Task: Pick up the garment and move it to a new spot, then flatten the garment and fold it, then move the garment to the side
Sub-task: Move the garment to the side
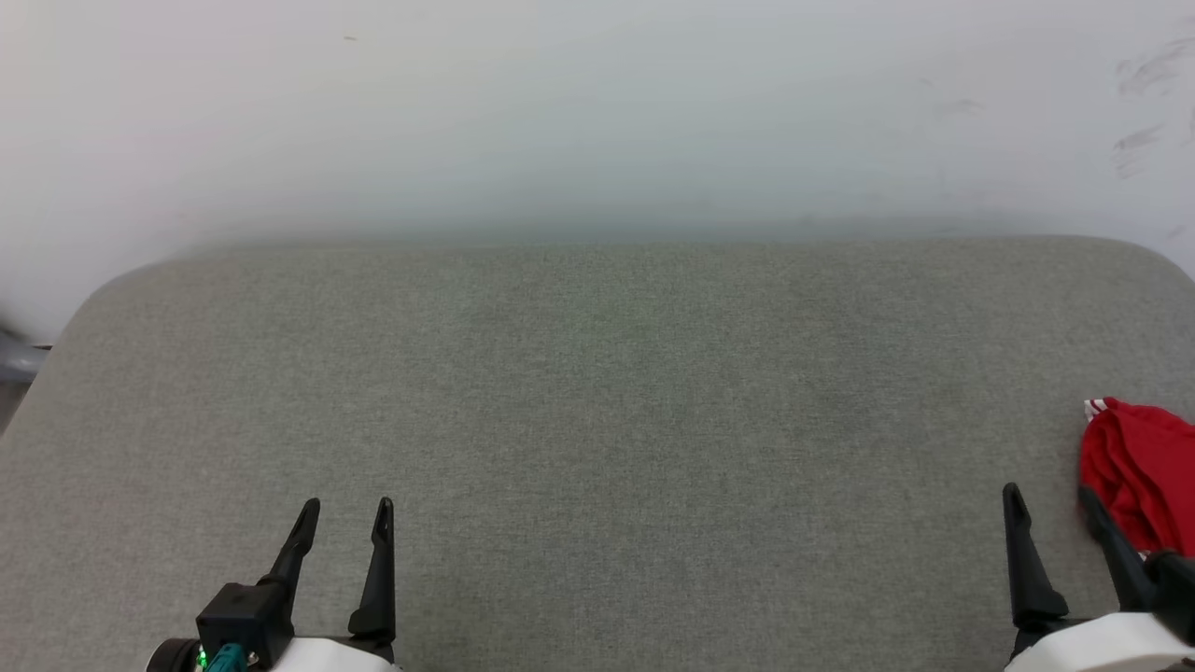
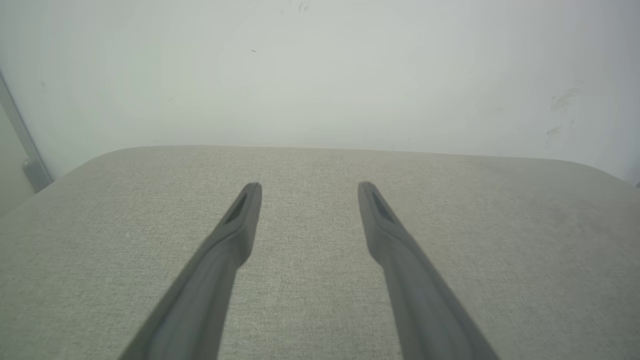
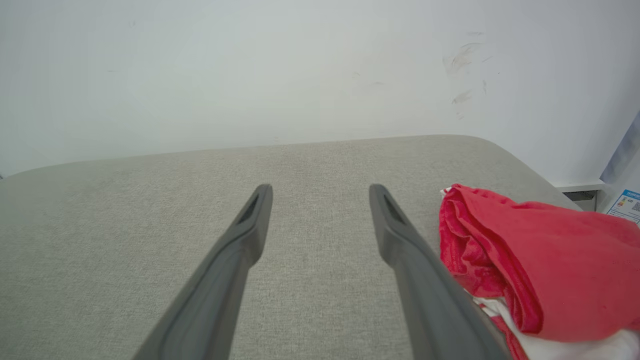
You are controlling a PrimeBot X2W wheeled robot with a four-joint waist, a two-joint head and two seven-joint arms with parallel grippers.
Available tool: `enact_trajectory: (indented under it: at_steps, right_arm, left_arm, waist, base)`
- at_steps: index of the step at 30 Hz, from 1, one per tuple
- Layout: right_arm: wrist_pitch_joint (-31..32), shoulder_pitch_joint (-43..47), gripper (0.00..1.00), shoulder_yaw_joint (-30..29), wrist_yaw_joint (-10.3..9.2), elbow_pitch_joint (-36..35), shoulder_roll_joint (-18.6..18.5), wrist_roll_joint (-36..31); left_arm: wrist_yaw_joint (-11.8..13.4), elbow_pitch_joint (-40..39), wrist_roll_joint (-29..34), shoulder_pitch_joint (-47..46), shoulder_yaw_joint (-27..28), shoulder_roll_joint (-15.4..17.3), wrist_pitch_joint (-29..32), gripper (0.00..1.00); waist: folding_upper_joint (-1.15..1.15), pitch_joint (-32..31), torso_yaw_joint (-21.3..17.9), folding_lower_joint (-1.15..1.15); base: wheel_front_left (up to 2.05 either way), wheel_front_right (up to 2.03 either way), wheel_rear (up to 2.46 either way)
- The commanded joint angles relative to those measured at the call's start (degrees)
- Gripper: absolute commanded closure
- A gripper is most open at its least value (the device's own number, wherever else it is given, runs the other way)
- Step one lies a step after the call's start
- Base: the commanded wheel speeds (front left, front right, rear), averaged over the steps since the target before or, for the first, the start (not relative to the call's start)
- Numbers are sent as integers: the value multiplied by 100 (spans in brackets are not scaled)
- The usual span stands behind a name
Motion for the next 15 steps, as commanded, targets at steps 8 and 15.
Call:
enact_trajectory:
  at_steps: [8, 15]
  right_arm:
    - [269, 624, 0, 256, -5, -962, 114, -85]
    - [387, 794, 0, 366, -4, -1347, 128, -66]
  left_arm:
    - [18, 138, 81, 120, 56, -4, -13, 0]
    - [-4, 189, 149, 79, 83, -1, -13, 0]
  waist:
    - [0, -115, -75, 1]
    - [0, -112, -73, 1]
  base:
    - [0, 0, 0]
    - [0, 0, 0]
